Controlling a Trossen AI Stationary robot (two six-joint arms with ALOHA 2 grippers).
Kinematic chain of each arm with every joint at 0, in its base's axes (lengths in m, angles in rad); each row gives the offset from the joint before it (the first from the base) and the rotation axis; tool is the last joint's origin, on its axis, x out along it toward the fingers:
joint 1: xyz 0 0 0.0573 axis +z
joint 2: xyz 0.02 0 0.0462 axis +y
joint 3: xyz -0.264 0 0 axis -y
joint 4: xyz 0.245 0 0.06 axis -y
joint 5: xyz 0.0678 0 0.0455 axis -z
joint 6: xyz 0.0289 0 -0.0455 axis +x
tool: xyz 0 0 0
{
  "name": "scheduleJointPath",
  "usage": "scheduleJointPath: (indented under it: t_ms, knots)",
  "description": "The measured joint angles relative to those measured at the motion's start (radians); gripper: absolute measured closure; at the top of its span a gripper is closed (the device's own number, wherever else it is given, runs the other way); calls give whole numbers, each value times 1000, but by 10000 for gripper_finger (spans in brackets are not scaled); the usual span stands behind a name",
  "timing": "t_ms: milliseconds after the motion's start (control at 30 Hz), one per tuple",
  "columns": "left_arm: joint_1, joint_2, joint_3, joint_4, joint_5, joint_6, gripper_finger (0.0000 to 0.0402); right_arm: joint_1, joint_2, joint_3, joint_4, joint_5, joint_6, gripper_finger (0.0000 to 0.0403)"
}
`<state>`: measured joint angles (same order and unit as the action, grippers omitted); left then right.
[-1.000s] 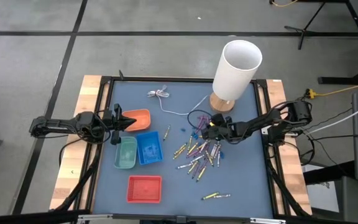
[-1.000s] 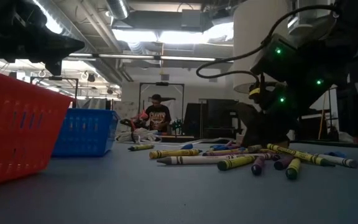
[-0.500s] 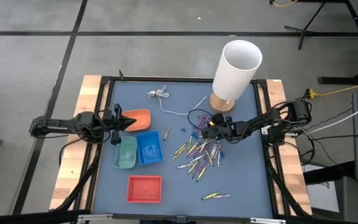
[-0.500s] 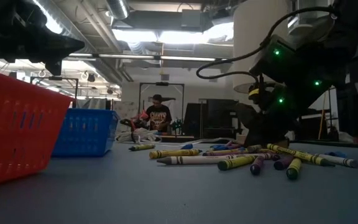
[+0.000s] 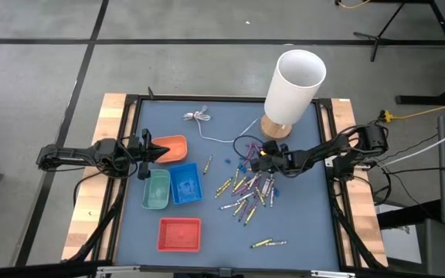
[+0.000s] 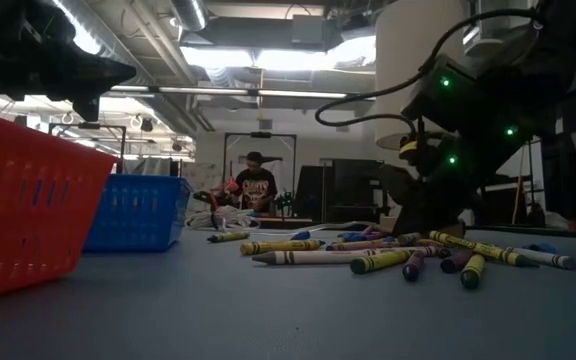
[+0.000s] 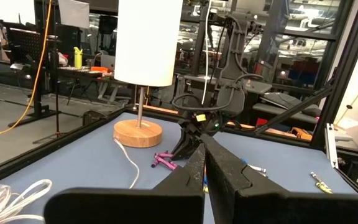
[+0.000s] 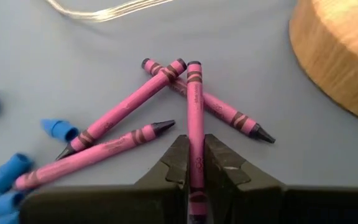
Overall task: Sort crayons
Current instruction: Put the violet crayon into the orange bin
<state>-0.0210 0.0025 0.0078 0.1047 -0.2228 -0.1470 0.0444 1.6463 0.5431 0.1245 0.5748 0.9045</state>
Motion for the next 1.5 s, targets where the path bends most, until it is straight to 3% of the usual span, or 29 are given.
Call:
scheduleJointPath:
  t_ms: [433,833,1167,1500]
  knots:
    - [0,0,0,0,0,0,401,1,-119,37,13,-119,-119,374]
    - [0,0,0,0,0,0,401,1,-99,329,174,-164,-612,375]
    - [0,0,0,3,0,0,401,-32,150,658,172,-202,-862,374]
    - [0,0,0,4,0,0,401,-104,493,1012,172,-357,-888,373]
